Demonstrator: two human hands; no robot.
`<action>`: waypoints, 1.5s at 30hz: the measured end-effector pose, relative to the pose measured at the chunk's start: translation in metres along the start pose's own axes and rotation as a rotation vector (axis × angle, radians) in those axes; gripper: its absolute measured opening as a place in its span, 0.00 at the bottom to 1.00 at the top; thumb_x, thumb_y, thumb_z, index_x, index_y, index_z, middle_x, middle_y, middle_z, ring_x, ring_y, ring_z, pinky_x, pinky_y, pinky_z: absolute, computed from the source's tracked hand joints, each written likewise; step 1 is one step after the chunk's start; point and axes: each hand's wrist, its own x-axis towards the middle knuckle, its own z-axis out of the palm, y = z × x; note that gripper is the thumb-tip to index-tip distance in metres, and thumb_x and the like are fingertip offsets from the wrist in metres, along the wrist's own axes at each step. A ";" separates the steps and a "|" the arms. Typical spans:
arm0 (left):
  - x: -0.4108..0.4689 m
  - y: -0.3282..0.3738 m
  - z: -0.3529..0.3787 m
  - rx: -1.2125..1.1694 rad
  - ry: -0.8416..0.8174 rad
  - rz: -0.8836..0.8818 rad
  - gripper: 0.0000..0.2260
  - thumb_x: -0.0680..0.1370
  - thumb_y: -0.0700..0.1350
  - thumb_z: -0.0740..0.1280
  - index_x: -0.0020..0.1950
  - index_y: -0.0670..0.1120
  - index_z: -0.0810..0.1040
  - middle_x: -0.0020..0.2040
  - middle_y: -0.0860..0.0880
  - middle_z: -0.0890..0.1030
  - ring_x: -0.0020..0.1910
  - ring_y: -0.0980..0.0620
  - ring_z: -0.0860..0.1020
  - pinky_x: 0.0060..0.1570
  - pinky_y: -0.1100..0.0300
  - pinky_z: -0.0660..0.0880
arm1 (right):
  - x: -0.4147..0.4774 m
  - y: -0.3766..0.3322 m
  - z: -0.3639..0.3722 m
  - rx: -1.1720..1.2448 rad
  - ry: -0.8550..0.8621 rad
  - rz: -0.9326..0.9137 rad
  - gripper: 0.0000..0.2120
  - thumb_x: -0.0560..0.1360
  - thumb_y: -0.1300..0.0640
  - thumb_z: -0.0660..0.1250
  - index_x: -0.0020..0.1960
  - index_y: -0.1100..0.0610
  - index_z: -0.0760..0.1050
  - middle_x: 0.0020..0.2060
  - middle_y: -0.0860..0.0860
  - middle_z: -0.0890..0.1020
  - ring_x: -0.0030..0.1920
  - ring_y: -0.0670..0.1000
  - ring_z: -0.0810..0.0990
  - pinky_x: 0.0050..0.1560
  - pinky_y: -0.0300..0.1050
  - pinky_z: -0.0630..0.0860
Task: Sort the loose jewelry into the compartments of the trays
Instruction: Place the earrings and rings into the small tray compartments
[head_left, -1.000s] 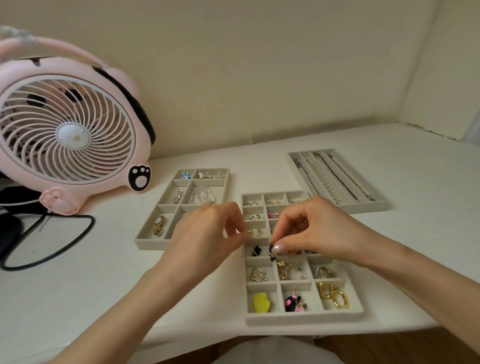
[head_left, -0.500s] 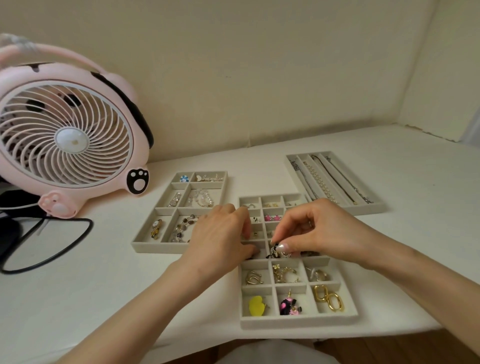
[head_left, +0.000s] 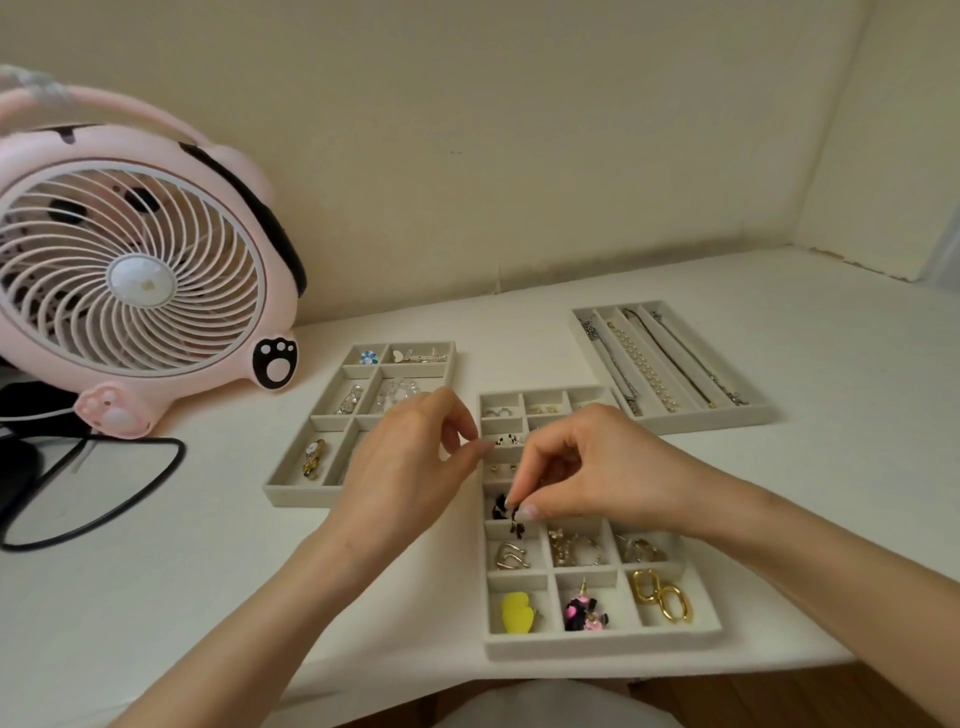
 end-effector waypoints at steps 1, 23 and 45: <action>-0.001 -0.002 0.000 -0.007 0.013 -0.005 0.05 0.75 0.51 0.67 0.44 0.52 0.74 0.39 0.56 0.75 0.36 0.61 0.69 0.32 0.64 0.61 | 0.002 0.000 0.001 -0.021 0.013 0.008 0.05 0.66 0.63 0.76 0.38 0.54 0.83 0.32 0.45 0.83 0.34 0.40 0.80 0.39 0.33 0.77; -0.007 -0.014 0.000 -0.131 0.073 0.020 0.04 0.74 0.50 0.68 0.41 0.52 0.75 0.36 0.57 0.74 0.36 0.63 0.69 0.35 0.63 0.61 | 0.023 0.006 0.003 -0.197 0.021 0.150 0.06 0.65 0.59 0.77 0.34 0.50 0.83 0.34 0.46 0.83 0.32 0.35 0.77 0.36 0.30 0.73; -0.012 -0.019 0.000 -0.071 -0.015 0.236 0.15 0.66 0.39 0.57 0.43 0.55 0.79 0.42 0.58 0.71 0.45 0.59 0.67 0.45 0.68 0.63 | 0.021 -0.009 0.007 -0.559 0.102 0.173 0.04 0.68 0.51 0.75 0.37 0.48 0.81 0.29 0.40 0.74 0.32 0.38 0.70 0.36 0.37 0.67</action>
